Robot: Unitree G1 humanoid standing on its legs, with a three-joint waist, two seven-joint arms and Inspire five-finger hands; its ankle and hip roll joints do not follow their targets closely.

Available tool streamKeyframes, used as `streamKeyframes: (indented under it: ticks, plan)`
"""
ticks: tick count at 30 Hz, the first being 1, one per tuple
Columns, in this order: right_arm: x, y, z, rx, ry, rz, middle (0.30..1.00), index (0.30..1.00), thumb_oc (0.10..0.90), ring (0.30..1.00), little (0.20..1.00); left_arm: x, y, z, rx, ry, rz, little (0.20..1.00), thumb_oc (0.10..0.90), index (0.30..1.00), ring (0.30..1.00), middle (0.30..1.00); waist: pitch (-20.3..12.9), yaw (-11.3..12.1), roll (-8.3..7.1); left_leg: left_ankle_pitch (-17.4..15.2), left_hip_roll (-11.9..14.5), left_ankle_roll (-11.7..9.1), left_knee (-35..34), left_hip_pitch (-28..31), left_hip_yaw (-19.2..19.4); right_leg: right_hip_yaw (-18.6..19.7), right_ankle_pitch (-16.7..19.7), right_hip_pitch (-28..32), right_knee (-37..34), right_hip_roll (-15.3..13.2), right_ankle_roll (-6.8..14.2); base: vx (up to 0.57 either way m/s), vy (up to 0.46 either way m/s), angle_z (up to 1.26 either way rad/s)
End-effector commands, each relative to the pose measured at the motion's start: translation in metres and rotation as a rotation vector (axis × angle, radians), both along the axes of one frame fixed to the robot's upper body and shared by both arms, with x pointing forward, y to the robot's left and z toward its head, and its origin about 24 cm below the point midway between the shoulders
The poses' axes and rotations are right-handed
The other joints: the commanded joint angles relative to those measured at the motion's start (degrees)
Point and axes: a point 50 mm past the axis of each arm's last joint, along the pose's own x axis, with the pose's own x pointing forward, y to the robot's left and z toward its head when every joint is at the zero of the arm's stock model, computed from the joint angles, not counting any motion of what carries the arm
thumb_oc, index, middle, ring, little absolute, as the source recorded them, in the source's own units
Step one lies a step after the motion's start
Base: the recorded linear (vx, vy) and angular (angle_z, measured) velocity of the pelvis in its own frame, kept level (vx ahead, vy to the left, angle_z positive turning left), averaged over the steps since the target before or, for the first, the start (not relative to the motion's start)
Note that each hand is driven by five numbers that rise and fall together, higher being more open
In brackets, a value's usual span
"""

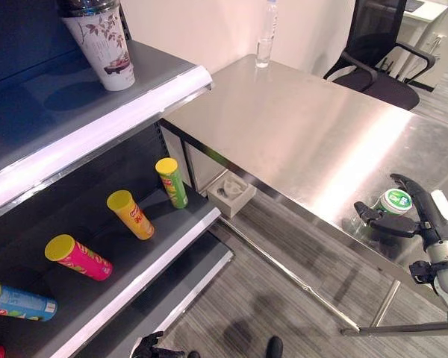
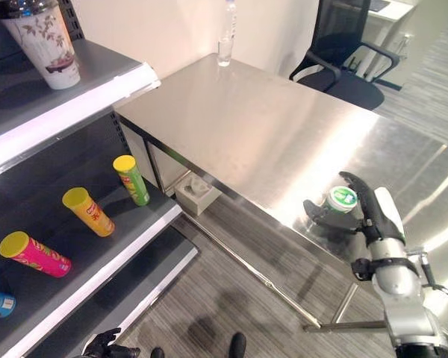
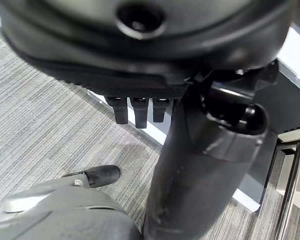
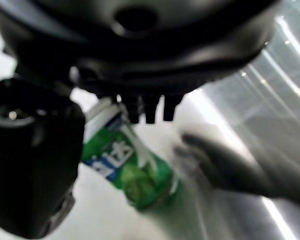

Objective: Put the goods on the table back onto the shelves and tidy them up.

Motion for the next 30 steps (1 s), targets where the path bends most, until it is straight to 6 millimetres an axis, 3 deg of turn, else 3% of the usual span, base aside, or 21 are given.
streamKeyframes:
  ticks: [1, 3, 4, 5, 22, 30]
  plan:
    - [0.017, 0.005, 0.049, -0.098, -0.217, 0.019, 0.9, 0.9, 0.8, 0.9, 0.9, 0.015, 0.028, 0.011, 0.103, -0.053, -0.02, 0.9, 0.8, 0.9, 0.9, 0.9, -2.2, 1.2, -3.41, 0.3, 0.2, -1.5, -0.7, -0.3, 4.8, 0.4, -11.2, 3.2, 6.4, -2.5, 5.5, 0.01, -0.01, 0.04]
    - [0.017, 0.005, 0.049, -0.109, -0.218, 0.016, 0.9, 0.9, 0.8, 0.9, 0.9, 0.015, 0.028, 0.011, 0.102, -0.051, -0.018, 0.9, 0.8, 0.9, 0.9, 0.9, -2.1, 1.3, -3.46, 0.3, 0.2, -1.5, -0.7, -0.3, 4.7, 0.3, -11.3, 3.3, 6.4, -2.5, 5.5, 0.01, -0.011, 0.04]
    - [0.017, 0.005, 0.049, -0.116, -0.215, 0.016, 0.679, 0.679, 0.653, 0.679, 0.679, 0.014, 0.028, 0.011, 0.103, -0.048, -0.018, 0.9, 0.8, 0.9, 0.9, 0.9, -2.2, 1.3, -3.53, 0.2, 0.2, -1.4, -0.7, -0.3, 4.7, 0.2, -11.3, 3.3, 6.4, -2.5, 5.5, 0.02, -0.007, 0.09]
    - [0.016, 0.004, 0.05, -0.125, -0.216, 0.011, 0.3, 0.3, 0.4, 0.3, 0.3, 0.014, 0.028, 0.011, 0.103, -0.047, -0.017, 0.9, 0.8, 0.9, 0.9, 0.9, -2.1, 1.3, -3.55, 0.2, 0.2, -1.4, -0.7, -0.2, 4.6, 0.2, -11.3, 3.4, 6.4, -2.5, 5.5, 0.02, -0.007, 0.09]
    - [0.01, 0.005, 0.059, -0.149, -0.27, -0.005, 0.3, 0.3, 0.4, 0.3, 0.3, 0.016, 0.031, 0.012, 0.11, -0.055, -0.02, 0.9, 0.8, 0.9, 0.9, 0.9, -2.3, 1.2, -3.39, -0.2, 0.3, -1.3, -0.7, 0.6, 4.8, -0.3, -11.5, 4.6, 6.1, -2.5, 5.5, 0.0, -0.002, 0.02]
    - [0.008, 0.016, 0.099, -0.185, -0.441, 0.052, 0.3, 0.3, 0.4, 0.3, 0.3, 0.016, 0.034, 0.013, 0.11, -0.056, -0.014, 0.9, 0.8, 0.9, 0.9, 0.9, -2.8, 1.1, -3.31, -0.5, 0.4, -1.3, -0.7, 1.1, 5.0, -0.3, -11.9, 5.0, 6.3, -2.6, 5.5, 0.0, 0.0, 0.0]
